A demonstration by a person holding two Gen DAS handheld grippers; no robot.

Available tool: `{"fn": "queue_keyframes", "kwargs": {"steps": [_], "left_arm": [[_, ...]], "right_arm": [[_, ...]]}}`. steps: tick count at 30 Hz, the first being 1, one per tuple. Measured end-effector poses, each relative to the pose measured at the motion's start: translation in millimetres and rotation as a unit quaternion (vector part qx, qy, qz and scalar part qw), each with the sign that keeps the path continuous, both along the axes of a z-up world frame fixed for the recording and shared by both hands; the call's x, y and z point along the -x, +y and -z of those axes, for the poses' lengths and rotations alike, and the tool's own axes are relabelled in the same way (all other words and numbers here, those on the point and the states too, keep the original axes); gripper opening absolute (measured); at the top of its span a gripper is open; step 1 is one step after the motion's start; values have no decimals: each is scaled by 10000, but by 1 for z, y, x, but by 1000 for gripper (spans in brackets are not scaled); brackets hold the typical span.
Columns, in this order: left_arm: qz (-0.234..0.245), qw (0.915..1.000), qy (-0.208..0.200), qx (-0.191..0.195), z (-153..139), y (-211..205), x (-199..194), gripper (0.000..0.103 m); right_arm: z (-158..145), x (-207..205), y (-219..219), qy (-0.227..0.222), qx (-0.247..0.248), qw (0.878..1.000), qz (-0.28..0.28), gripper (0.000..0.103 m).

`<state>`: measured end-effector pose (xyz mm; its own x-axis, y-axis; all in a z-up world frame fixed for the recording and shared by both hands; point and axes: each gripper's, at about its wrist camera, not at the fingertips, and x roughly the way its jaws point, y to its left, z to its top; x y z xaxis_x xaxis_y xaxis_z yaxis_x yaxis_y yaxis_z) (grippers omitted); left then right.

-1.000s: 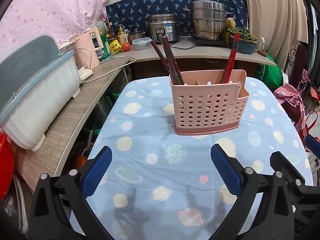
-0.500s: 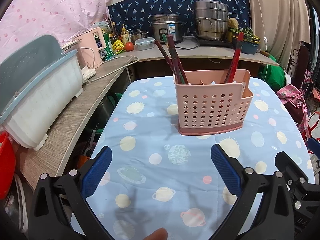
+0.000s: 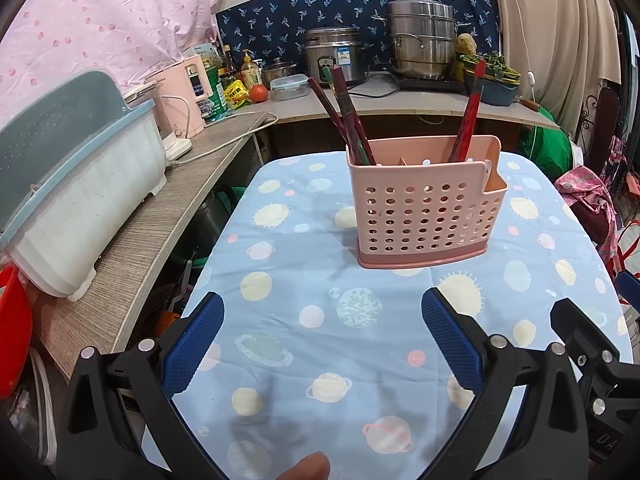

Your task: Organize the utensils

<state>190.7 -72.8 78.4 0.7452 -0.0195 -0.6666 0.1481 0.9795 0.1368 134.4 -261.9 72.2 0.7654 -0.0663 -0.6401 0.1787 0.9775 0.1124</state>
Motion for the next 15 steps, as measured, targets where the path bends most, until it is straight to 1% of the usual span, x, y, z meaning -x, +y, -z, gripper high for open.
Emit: {"fn": "queue_keyframes", "kwargs": {"steps": [15], "left_arm": [[-1, 10000, 10, 2, 1, 0, 0, 95]], "right_arm": [[0, 0, 0, 3, 7, 10000, -7, 97]]}}
